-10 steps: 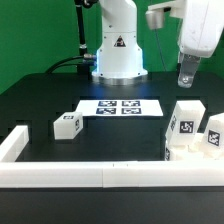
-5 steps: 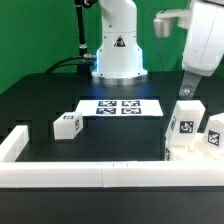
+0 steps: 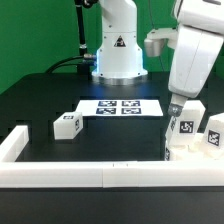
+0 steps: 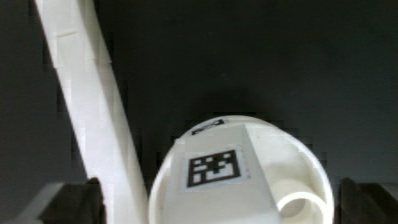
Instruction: Assemble stool
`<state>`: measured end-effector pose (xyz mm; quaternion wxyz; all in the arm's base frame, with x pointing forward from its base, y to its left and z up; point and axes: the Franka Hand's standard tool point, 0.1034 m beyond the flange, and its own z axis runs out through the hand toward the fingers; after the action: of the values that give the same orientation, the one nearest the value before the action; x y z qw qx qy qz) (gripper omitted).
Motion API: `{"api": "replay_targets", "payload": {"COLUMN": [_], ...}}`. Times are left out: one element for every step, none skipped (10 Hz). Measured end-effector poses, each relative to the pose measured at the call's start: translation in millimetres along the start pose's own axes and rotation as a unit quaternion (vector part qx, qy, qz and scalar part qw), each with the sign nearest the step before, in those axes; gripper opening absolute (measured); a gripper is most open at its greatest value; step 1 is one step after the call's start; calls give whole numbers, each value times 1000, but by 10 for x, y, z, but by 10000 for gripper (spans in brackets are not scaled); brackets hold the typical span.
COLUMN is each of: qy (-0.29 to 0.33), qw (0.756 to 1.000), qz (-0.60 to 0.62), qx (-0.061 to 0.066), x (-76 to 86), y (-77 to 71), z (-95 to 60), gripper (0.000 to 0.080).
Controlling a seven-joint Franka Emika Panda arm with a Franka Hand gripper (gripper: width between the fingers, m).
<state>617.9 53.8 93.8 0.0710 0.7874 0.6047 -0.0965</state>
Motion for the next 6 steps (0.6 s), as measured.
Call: {"api": "replay_targets", "payload": {"qy": [0, 0, 0, 0, 0, 0], "qw": [1000, 1000, 1000, 1000, 1000, 1000], "qz": [8, 11, 13, 15, 15, 16], "qx": [0, -1, -1, 0, 0, 0], "x": [35, 71, 46, 34, 32, 28], "y": [-12, -22, -13, -9, -8, -7], "z": [9, 2, 7, 11, 12, 12], "gripper": [649, 649, 649, 649, 649, 649]}}
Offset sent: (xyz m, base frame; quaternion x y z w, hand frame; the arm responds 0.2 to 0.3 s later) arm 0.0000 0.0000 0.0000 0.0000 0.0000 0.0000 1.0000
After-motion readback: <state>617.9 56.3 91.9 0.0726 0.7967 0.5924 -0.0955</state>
